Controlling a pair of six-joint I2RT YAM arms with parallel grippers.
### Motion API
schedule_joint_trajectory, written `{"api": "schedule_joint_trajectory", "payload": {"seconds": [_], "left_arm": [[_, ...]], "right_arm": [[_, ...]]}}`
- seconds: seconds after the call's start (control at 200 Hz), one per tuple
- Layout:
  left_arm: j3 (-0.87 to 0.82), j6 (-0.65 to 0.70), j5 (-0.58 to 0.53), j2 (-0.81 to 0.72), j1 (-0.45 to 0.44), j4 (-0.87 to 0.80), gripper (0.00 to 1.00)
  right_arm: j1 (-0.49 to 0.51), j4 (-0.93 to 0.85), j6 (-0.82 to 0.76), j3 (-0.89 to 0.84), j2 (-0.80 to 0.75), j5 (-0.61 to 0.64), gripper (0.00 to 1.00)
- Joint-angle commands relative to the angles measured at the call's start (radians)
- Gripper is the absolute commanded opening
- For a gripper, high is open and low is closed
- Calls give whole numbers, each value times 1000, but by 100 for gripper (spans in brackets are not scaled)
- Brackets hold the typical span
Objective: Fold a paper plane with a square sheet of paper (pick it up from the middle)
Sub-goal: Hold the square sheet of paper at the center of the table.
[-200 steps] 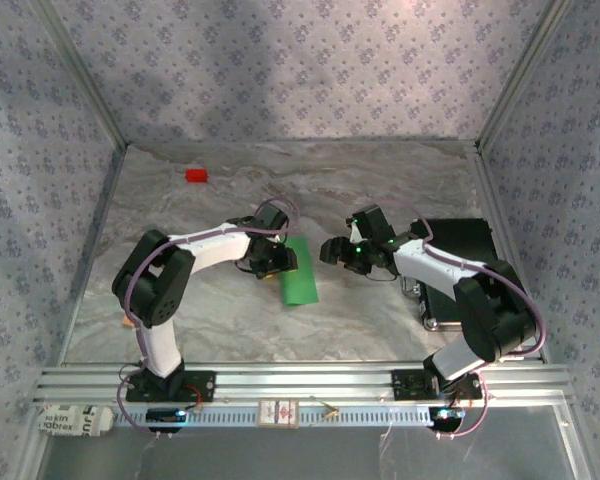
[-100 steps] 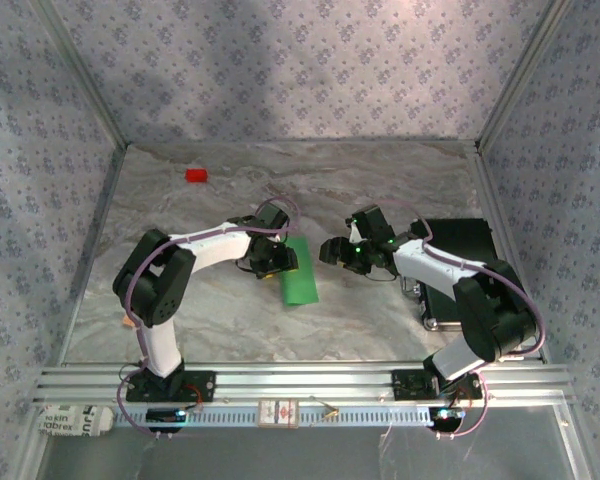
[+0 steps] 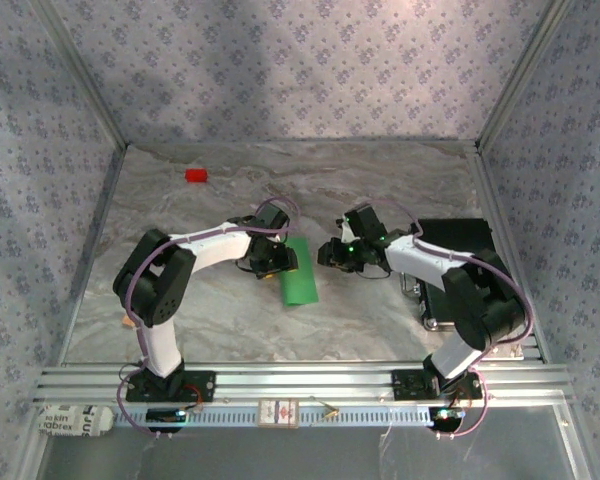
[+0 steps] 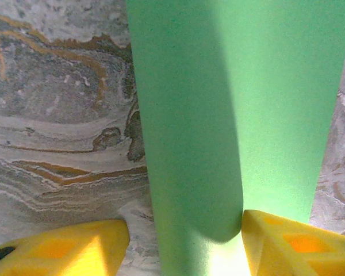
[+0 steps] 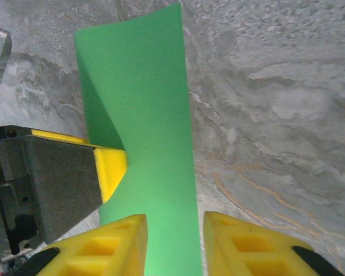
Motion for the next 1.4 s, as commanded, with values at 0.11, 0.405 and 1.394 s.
{"api": "schedule_joint_trajectory", "payload": {"seconds": [0.11, 0.405, 1.394], "left_arm": [[-64, 26, -34, 142, -12, 41, 59], [-62, 19, -34, 152, -20, 45, 59], [-7, 6, 3, 17, -28, 37, 62]], "right_arm": [[23, 32, -7, 54, 72, -79, 14], [50, 76, 16, 90, 165, -125, 0], [74, -56, -96, 82, 281, 30, 0]]}}
